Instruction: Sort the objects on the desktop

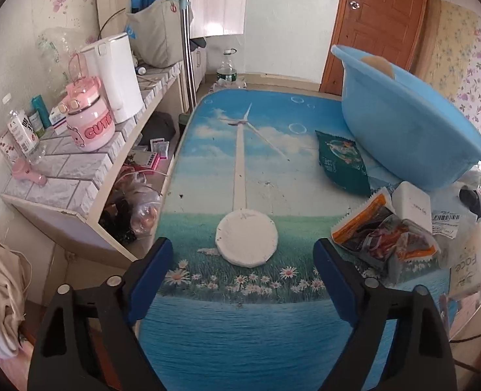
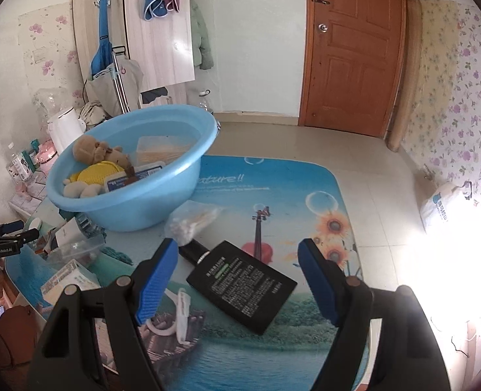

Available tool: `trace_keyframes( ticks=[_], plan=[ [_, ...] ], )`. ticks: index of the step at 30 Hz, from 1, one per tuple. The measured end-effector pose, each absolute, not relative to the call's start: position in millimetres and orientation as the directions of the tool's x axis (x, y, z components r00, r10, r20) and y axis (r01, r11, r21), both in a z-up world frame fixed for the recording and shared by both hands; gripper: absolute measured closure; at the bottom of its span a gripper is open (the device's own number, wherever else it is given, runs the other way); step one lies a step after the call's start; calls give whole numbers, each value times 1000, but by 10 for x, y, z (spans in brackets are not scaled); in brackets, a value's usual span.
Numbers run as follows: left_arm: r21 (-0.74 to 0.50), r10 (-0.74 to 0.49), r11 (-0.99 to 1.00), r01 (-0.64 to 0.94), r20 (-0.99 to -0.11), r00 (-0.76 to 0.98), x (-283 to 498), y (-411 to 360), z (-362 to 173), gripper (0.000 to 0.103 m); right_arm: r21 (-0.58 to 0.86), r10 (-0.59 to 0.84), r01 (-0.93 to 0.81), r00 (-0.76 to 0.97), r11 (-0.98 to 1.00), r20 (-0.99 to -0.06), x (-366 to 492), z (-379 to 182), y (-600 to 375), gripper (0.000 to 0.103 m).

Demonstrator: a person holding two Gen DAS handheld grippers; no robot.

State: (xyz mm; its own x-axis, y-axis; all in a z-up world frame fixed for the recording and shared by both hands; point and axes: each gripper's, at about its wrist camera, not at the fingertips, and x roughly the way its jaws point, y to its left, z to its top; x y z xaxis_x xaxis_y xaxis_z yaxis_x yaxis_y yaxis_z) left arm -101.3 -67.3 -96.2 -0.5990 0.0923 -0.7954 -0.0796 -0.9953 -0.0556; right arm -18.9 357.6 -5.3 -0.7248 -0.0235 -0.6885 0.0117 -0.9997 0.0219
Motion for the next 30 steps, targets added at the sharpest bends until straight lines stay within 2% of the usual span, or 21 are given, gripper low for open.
trace_keyframes(
  ticks=[1,3,4,5,6,7,10,20,25,26,29,30],
  plan=[
    [-40,81,-996,-81,-790,-608,-1013,-651,-968,18,22,-26,15,-725,-1000,-689,-180,-69,3595,23],
    [-23,72,-996,-87,-786,-614,-1010,-645,-964,24,11,-29,29,-723,-1000,-690,-177,-125,3630,11],
    [-25,76,-996,-91,-780,-621,-1004,-640,-957,32,1,-24,33,-724,-999,-690,-176,-157,3651,5],
    [-26,80,-995,-94,-774,-629,-995,-638,-950,39,-3,-22,34,-725,-999,-688,-180,-197,3678,3],
    [-22,79,-995,-96,-767,-637,-991,-635,-941,56,14,-38,40,-724,-999,-689,-183,-243,3708,3],
    [-15,72,-995,-94,-761,-645,-989,-633,-934,66,46,-70,52,-718,-998,-693,-197,-288,3749,1],
    [-39,92,-995,-96,-762,-641,-991,-656,-921,66,114,-140,84,-698,-990,-703,-250,-408,3841,0],
    [-49,127,-990,-136,-747,-652,-778,-488,-809,66,-45,-130,255,-625,-966,-769,-423,-654,3646,0],
    [-47,139,-987,-155,-737,-662,-706,-425,-681,66,-13,-168,289,-592,-957,-789,-565,-751,3628,1],
    [-50,143,-986,-157,-734,-663,-692,-418,-661,66,2,-178,290,-582,-957,-793,-577,-765,3632,9],
    [-61,152,-986,-158,-730,-667,-646,-387,-626,66,44,-191,252,-595,-967,-780,-541,-741,3668,23],
    [-63,153,-986,-157,-729,-667,-631,-369,-626,66,40,-182,241,-602,-970,-778,-522,-731,3669,25]
  ],
)
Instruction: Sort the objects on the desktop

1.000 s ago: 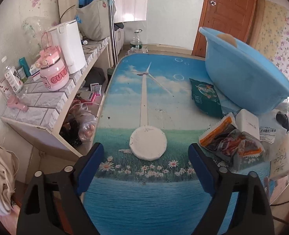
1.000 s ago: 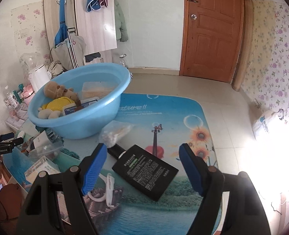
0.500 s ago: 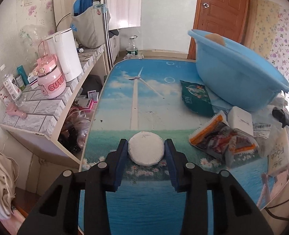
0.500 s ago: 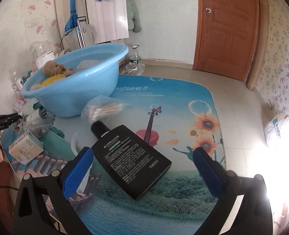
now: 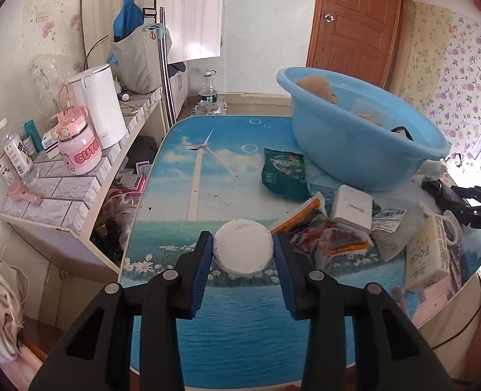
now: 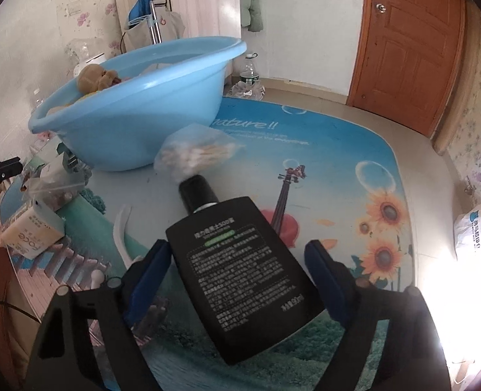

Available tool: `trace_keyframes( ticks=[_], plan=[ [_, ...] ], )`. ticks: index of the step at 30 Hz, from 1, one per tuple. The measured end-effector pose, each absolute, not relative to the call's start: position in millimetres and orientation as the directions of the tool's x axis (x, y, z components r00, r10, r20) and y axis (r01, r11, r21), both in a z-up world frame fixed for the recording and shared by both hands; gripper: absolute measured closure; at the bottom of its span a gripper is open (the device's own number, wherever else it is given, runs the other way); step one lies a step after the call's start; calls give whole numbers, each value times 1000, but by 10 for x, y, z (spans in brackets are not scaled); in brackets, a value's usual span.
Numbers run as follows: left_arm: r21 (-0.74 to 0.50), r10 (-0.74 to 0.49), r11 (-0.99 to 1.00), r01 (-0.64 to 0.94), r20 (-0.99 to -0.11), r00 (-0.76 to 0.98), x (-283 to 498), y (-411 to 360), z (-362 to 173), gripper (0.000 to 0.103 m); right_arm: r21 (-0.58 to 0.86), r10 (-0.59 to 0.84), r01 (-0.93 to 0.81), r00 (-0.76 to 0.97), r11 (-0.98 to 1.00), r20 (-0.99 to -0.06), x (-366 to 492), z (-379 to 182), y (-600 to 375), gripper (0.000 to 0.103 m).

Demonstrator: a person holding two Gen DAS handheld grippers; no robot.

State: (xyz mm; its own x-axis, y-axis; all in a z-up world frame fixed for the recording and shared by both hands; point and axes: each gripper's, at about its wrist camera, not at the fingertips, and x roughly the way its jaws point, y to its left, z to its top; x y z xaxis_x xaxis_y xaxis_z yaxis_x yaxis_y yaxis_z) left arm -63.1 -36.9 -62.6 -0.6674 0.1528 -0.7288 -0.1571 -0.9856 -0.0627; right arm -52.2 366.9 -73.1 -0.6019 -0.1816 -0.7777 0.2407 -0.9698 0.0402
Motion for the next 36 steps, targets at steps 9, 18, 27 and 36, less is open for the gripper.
trace_keyframes(
  ticks=[9,18,27,36],
  plan=[
    [-69,141,-988,-137,-762,-632,-455,-155,-859,66,50,-51,20,-632,-999,-774,-167,-681,3636,35],
    [-14,95,-992,-128,-753,-651,-414,-56,-885,66,17,-48,54,-640,-998,-767,-15,-752,3392,33],
    [-16,89,-993,-114,-742,-665,-438,-65,-939,17,11,-33,39,-642,-999,-766,-96,-768,3351,31],
    [-21,93,-993,-118,-751,-653,-453,-66,-976,0,13,-24,22,-642,-1000,-766,-82,-758,3368,20]
  ],
)
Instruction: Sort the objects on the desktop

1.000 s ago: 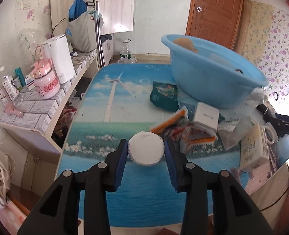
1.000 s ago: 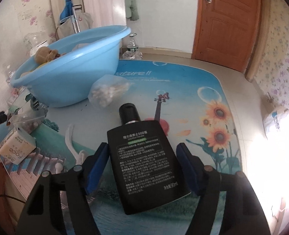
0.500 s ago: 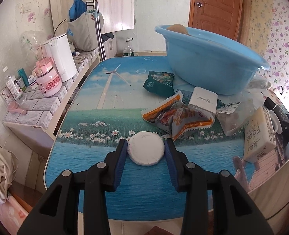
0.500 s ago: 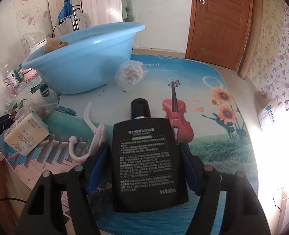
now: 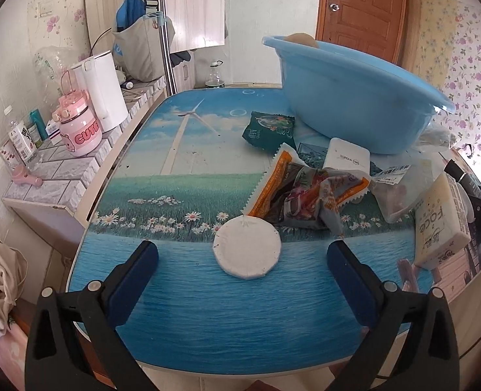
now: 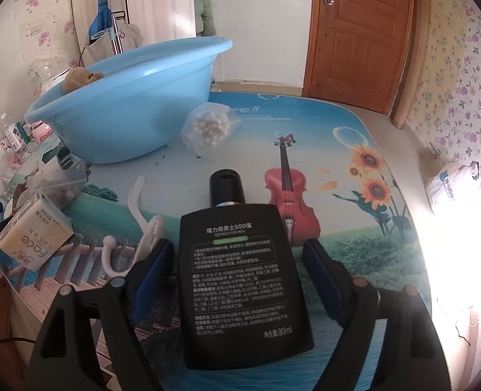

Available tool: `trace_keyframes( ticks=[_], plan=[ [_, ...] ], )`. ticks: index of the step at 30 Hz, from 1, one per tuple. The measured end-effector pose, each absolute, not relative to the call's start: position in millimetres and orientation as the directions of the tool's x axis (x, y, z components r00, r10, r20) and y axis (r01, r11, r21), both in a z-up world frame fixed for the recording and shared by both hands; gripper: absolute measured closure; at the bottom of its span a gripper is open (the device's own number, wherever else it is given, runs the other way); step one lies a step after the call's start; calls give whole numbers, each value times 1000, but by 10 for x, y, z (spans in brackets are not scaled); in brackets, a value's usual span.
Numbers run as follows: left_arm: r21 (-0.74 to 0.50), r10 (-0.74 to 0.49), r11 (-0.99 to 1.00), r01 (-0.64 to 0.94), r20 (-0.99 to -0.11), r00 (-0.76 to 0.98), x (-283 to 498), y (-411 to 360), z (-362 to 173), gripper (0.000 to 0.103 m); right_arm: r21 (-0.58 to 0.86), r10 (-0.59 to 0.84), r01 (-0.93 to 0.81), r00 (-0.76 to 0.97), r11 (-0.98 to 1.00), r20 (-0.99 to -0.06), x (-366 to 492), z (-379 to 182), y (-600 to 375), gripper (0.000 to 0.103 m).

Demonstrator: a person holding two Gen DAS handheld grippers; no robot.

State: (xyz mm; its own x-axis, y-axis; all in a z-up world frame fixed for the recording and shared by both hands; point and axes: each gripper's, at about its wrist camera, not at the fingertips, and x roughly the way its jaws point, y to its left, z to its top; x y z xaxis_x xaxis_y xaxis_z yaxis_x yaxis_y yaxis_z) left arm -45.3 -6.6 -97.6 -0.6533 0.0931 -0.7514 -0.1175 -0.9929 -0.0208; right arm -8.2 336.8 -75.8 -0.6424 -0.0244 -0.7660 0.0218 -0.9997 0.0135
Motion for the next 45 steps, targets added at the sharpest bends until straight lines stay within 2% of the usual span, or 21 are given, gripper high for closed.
trace_keyframes(
  ticks=[1,4,45],
  plan=[
    [-21,95,-993,-120,-750,-654,-454,-64,-975,0,13,-23,21,-642,-1000,-766,-81,-757,3368,21],
    [-22,96,-993,-120,-751,-653,-466,-67,-974,0,15,-28,25,-649,-1000,-760,-71,-742,3374,39],
    [-23,96,-993,-119,-751,-654,-480,-89,-974,0,29,-54,49,-655,-998,-754,-90,-730,3390,39]
  ],
)
